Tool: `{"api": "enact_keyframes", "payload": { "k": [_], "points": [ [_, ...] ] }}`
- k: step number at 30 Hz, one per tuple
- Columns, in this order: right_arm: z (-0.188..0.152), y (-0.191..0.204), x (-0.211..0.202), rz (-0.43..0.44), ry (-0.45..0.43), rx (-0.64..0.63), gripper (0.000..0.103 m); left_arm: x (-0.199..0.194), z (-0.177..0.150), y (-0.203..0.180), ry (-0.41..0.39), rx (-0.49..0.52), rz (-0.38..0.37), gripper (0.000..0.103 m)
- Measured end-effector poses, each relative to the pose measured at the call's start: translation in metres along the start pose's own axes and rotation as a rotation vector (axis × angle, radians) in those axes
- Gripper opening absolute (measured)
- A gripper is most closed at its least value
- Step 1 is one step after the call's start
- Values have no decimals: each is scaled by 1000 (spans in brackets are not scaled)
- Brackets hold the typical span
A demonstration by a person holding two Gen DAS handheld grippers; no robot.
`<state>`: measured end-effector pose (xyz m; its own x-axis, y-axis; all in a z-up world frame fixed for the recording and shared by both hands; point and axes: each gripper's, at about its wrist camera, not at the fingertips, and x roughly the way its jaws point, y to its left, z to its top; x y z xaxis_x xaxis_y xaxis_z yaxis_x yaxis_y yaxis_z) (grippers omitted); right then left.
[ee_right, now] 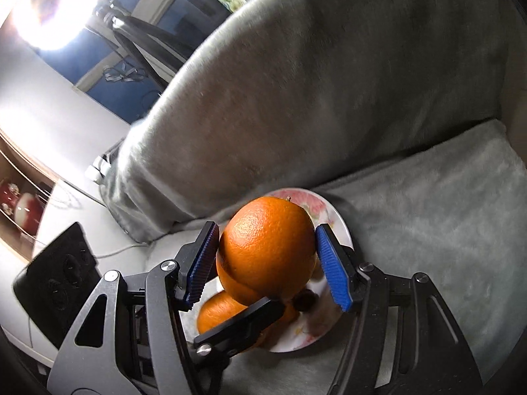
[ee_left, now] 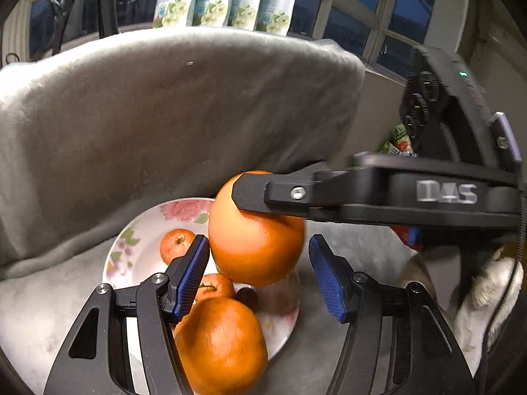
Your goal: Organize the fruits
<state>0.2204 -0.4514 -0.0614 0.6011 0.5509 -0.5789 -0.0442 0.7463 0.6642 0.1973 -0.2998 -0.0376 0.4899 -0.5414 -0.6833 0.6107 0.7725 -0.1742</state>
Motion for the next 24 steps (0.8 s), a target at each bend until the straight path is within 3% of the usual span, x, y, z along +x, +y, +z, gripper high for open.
{"api": "enact_keyframes", "payload": {
  "k": [3, 12, 14, 16, 20, 22, 24],
  "points": [
    [-2, 4, -5, 28, -20, -5, 64, -15, -4, -3, -16, 17, 8, 63],
    [-20, 27, -30, -14, -63, -65, 64, -70, -32, -7, -63, 33, 37, 65],
    [-28, 36, -37, -46, -74, -100, 65, -84, -43, -8, -73, 28, 46, 67],
    [-37, 45, -43, -73, -84, -138, 74, -92, -47, -7, -86, 21, 43, 71],
    [-64, 73, -58, -181, -128, -265, 76, -113, -59, -5, -120, -8, 54, 72],
    [-78, 82, -66, -236, -155, -311, 85, -123, -64, -3, -143, -20, 66, 81],
    [-92, 89, -75, -271, -195, -346, 89, -133, -69, -4, -172, -17, 96, 82]
  ]
}}
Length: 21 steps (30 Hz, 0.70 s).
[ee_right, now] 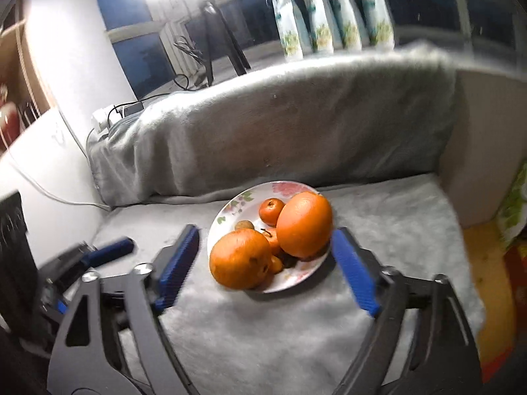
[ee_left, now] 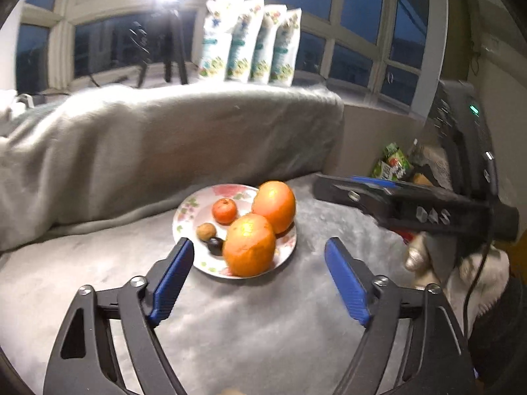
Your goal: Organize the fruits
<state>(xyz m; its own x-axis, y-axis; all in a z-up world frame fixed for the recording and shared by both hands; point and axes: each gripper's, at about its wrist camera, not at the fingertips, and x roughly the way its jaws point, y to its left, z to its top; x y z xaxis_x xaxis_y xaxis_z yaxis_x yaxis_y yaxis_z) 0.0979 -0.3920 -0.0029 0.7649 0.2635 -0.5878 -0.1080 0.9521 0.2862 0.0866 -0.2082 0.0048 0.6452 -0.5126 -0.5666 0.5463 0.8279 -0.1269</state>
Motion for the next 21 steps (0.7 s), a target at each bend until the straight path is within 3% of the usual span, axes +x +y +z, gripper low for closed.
{"api": "enact_keyframes", "payload": {
  "k": [5, 11, 21],
  "points": [
    [-23, 12, -29, -106, -71, -50, 97, -23, -8, 2, -57, -2, 64, 82],
    [-48, 24, -49, -251, -128, -127, 98, -40, -13, 2, -98, -14, 75, 86],
    [-67, 29, -55, -289, -133, -138, 98, -44, -24, -1, -99, -3, 96, 86]
  ]
}}
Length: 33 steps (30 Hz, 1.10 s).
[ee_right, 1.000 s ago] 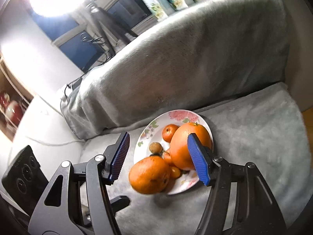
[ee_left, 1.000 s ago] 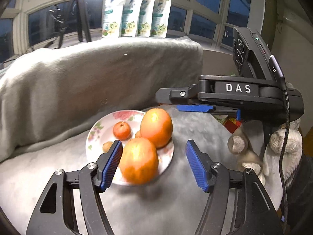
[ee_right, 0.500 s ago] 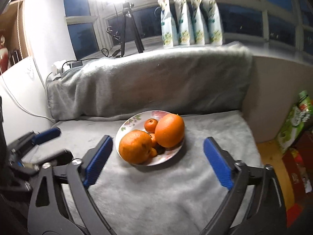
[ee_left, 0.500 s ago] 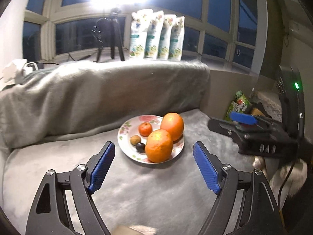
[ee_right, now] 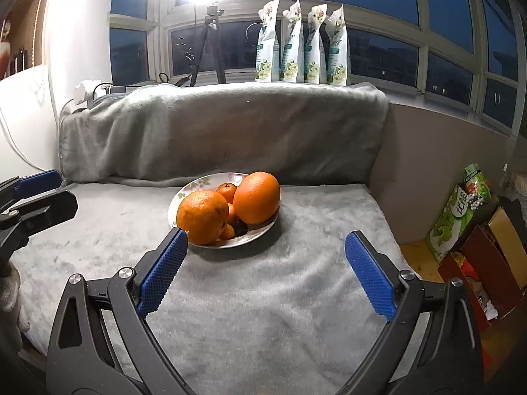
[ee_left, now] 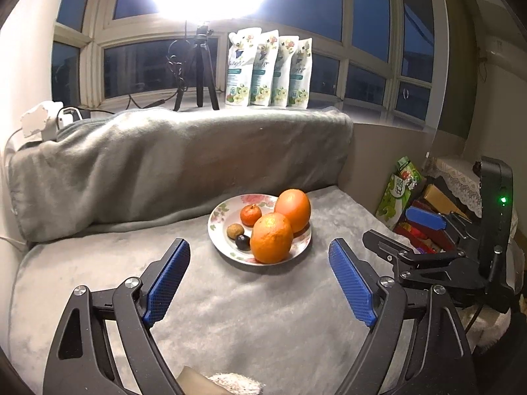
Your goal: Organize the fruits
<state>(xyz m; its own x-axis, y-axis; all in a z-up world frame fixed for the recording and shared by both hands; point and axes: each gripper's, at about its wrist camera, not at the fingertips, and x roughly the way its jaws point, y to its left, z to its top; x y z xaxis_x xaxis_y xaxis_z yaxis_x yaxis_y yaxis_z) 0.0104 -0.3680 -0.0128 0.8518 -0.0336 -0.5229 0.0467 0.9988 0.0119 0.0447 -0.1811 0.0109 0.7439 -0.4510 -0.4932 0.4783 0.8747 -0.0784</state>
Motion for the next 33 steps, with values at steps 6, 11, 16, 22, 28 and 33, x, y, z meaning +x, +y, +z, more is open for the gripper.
{"api": "enact_keyframes", "payload": {
  "k": [6, 11, 16, 22, 28, 33],
  "points": [
    [-1, 8, -3, -11, -9, -34, 98, -2, -3, -2, 1, 8, 4, 86],
    [-1, 12, -3, -19, -13, -48, 98, -4, -4, -1, -8, 2, 10, 86],
    [-2, 12, -1, -19, -7, -46, 98, -6, -3, 1, -10, 6, 14, 87],
    [-5, 9, 2, -23, 3, -46, 98, -5, -3, 1, -8, 7, 12, 86],
    [-5, 6, 3, -23, 6, -39, 98, -4, -3, 0, -5, 9, 12, 86],
    [-5, 5, 5, -19, 10, -38, 98, -4, -2, 0, -6, 10, 12, 86]
  ]
}}
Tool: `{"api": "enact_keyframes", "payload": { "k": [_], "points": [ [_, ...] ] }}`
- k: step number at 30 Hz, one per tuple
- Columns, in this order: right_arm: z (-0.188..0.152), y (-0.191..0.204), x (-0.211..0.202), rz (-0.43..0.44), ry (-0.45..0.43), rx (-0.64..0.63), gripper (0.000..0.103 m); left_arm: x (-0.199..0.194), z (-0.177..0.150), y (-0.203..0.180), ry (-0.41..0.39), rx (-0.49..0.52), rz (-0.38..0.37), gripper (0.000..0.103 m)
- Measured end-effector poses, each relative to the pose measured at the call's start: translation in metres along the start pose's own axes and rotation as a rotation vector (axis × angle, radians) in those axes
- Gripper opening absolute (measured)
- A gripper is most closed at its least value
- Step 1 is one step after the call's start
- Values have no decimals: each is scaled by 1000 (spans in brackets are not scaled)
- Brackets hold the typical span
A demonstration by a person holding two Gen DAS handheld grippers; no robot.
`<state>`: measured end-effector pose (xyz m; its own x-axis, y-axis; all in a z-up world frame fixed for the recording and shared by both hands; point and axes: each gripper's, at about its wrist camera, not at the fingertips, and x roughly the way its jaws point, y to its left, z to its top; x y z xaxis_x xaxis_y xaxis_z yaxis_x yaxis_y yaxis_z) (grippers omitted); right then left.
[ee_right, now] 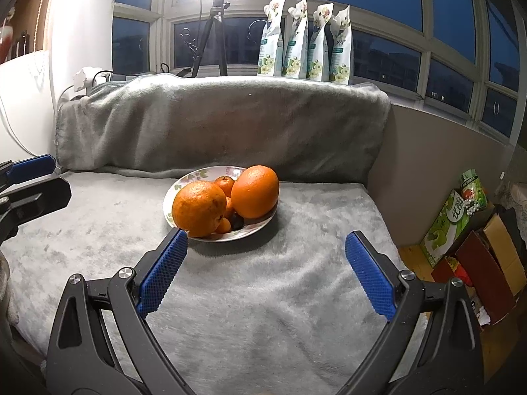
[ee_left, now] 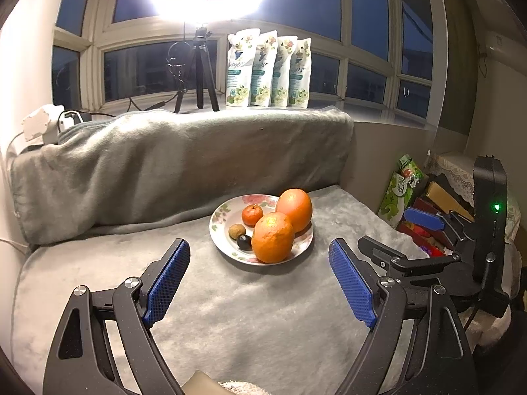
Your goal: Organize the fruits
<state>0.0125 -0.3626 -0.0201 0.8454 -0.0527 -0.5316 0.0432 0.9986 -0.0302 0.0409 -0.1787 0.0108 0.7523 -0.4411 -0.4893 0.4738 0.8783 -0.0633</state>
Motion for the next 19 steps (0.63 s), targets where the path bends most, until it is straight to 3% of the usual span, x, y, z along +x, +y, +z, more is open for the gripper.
{"api": "enact_keyframes", "payload": {
  "k": [19],
  "points": [
    [-7, -10, 17, -7, 39, 17, 98, 7, 0, 0, 0, 11, -1, 87]
  ]
}}
